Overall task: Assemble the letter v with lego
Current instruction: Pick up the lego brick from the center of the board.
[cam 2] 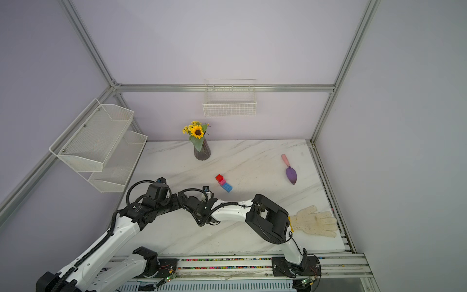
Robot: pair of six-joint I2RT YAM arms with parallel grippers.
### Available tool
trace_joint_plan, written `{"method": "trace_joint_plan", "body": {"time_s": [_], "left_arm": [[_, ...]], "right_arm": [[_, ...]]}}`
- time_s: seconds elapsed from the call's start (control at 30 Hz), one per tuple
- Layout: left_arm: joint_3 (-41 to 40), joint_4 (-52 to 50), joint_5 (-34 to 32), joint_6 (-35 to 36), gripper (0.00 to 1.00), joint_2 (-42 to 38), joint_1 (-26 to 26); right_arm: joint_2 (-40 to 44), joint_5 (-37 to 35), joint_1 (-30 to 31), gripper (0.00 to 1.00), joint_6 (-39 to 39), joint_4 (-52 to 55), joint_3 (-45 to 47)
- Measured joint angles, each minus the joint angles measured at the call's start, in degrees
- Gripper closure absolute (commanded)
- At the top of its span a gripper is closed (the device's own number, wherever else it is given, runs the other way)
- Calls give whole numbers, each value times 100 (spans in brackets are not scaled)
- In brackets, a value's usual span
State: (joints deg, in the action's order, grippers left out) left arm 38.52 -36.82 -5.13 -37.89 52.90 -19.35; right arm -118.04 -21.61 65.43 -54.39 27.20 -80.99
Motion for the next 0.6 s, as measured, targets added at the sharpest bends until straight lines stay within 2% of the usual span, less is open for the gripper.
{"method": "trace_joint_plan", "body": {"time_s": [0.47,0.6], "left_arm": [[-2,61,-57,-44,0,-37,103],[-2,74,-90,-48,0,-37,122]], "right_arm": [[-225,-170,0,46,280,396,-247],[-260,-201,0,52,337,411,-286]]}}
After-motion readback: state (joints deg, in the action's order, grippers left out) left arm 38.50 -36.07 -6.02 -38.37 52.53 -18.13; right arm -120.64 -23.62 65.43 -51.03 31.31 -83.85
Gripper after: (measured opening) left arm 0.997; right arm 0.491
